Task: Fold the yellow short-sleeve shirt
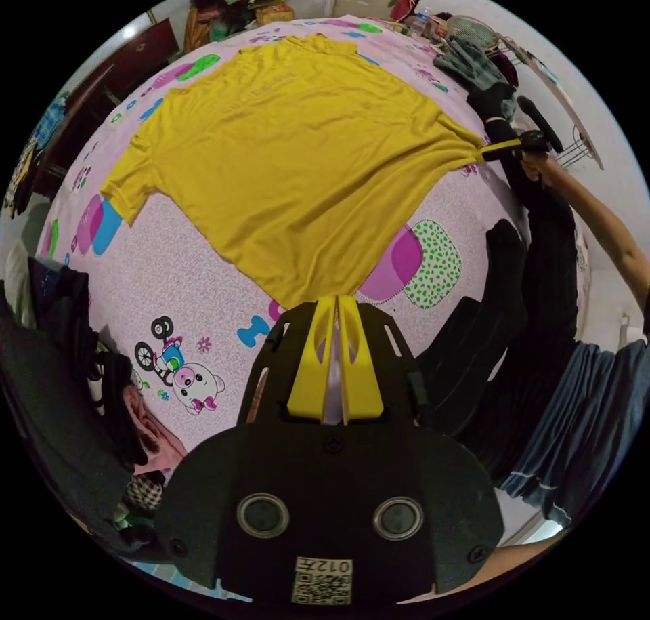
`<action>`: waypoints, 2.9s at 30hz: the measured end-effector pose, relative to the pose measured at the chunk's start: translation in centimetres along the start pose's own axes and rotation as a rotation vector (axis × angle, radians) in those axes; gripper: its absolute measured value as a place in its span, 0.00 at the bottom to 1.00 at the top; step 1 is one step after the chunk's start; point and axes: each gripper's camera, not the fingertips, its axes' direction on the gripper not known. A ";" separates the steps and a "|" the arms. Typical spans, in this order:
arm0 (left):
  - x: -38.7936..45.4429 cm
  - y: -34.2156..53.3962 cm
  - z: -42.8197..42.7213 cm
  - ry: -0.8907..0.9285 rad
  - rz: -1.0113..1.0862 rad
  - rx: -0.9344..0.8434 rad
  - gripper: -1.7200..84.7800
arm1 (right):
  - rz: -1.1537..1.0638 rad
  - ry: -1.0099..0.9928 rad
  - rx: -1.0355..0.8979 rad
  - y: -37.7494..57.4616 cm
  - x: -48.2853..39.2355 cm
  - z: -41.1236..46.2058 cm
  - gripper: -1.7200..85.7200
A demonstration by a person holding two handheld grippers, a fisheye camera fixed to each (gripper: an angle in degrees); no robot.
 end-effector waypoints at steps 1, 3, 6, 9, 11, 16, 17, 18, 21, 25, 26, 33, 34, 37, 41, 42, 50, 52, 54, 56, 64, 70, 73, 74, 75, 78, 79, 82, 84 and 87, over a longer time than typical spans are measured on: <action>0.3 -0.3 0.5 -0.013 0.008 -0.013 0.02 | 0.012 -0.009 0.001 -0.1 0.1 0.0 0.01; 1.3 -1.7 3.0 -0.066 0.019 -0.077 0.02 | 0.023 -0.016 -0.001 -0.2 0.2 -0.1 0.01; 1.9 -2.7 5.6 -0.082 0.004 -0.134 0.02 | 0.011 -0.044 -0.056 -0.2 0.1 0.1 0.01; 2.7 -3.2 6.8 -0.101 0.013 -0.167 0.02 | -0.018 -0.052 -0.169 -0.1 -0.2 0.6 0.01; 3.3 -3.3 7.3 -0.101 0.042 -0.201 0.02 | -0.069 -0.024 -0.202 0.2 -0.7 0.5 0.01; 4.7 -3.2 8.6 -0.058 0.147 -0.312 0.02 | -0.055 -0.064 -0.066 0.7 -0.4 -2.9 0.01; 4.7 -3.2 8.6 -0.050 0.146 -0.314 0.02 | -0.042 -0.039 -0.023 0.6 -0.2 -3.7 0.01; 4.5 -3.2 8.8 -0.029 0.139 -0.320 0.02 | -0.033 -0.023 -0.003 0.6 -0.1 -4.1 0.01; 4.2 -3.1 9.1 0.006 0.124 -0.321 0.02 | 0.043 0.034 0.055 0.2 0.8 -4.6 0.01; 4.5 -3.1 9.4 0.017 0.152 -0.337 0.02 | 0.081 0.082 -0.013 -0.1 1.6 -3.1 0.01; 4.6 -3.0 9.6 0.024 0.169 -0.352 0.02 | 0.088 0.098 -0.029 0.0 1.7 -3.0 0.01; 4.6 -2.4 8.5 0.104 0.243 -0.339 0.02 | 0.023 0.124 -0.100 1.2 2.6 -4.4 0.01; 4.1 -2.2 7.6 0.118 0.227 -0.298 0.02 | -0.003 0.085 -0.072 1.4 2.6 -4.9 0.02; 3.7 -1.7 5.6 0.141 0.223 -0.212 0.02 | -0.133 0.056 0.005 1.6 1.9 -5.6 0.05; 3.2 -1.0 3.6 0.127 0.206 -0.096 0.02 | -0.313 0.123 -0.002 1.3 0.6 -5.2 0.08; 3.0 -1.0 3.7 0.106 0.185 -0.093 0.02 | -0.332 0.129 -0.011 1.2 0.5 -5.0 0.08; 1.3 -2.3 6.2 0.031 0.035 -0.105 0.02 | -0.545 0.156 -0.141 0.1 -1.7 -3.0 0.09; 1.0 -2.5 7.3 0.027 0.013 -0.139 0.02 | -0.554 0.155 -0.153 0.0 -2.0 -2.7 0.07; 0.9 -2.6 7.9 0.024 -0.001 -0.158 0.02 | -0.569 0.159 -0.165 0.2 -2.3 -2.7 0.04; 0.9 -2.7 8.2 0.021 -0.001 -0.172 0.02 | -0.573 0.158 -0.170 0.7 -2.6 -2.9 0.02; 0.5 -2.7 8.9 0.008 -0.009 -0.205 0.02 | -0.356 0.025 -0.023 1.9 -1.2 -6.1 0.01; 0.0 -2.6 8.6 0.006 -0.007 -0.200 0.02 | -0.213 0.086 -0.081 2.3 -1.2 -5.0 0.01; -0.1 -2.7 8.5 -0.001 0.005 -0.210 0.02 | -0.266 0.132 -0.159 2.3 -3.1 -3.2 0.01; -0.2 -2.6 8.5 -0.001 0.012 -0.218 0.02 | -0.271 0.142 -0.177 2.2 -3.6 -2.9 0.01; -0.2 -2.6 8.5 -0.002 0.022 -0.227 0.02 | -0.267 0.150 -0.179 2.1 -3.7 -2.8 0.01; -0.2 -2.2 8.1 -0.017 0.059 -0.252 0.02 | -0.229 0.171 -0.113 1.5 -4.3 -3.8 0.01; -0.2 -2.2 7.8 -0.017 0.065 -0.250 0.02 | -0.211 0.145 -0.068 1.1 -4.5 -4.4 0.01; -0.6 -1.8 5.9 0.001 0.091 -0.195 0.02 | -0.184 0.065 0.026 0.0 -5.5 -4.5 0.01; -0.9 -1.9 5.8 -0.009 0.097 -0.206 0.02 | -0.186 0.032 0.006 -0.8 -6.4 -3.3 0.01; -1.1 -2.4 6.7 -0.002 0.129 -0.263 0.02 | -0.198 0.050 -0.052 -1.7 -8.2 -0.9 0.01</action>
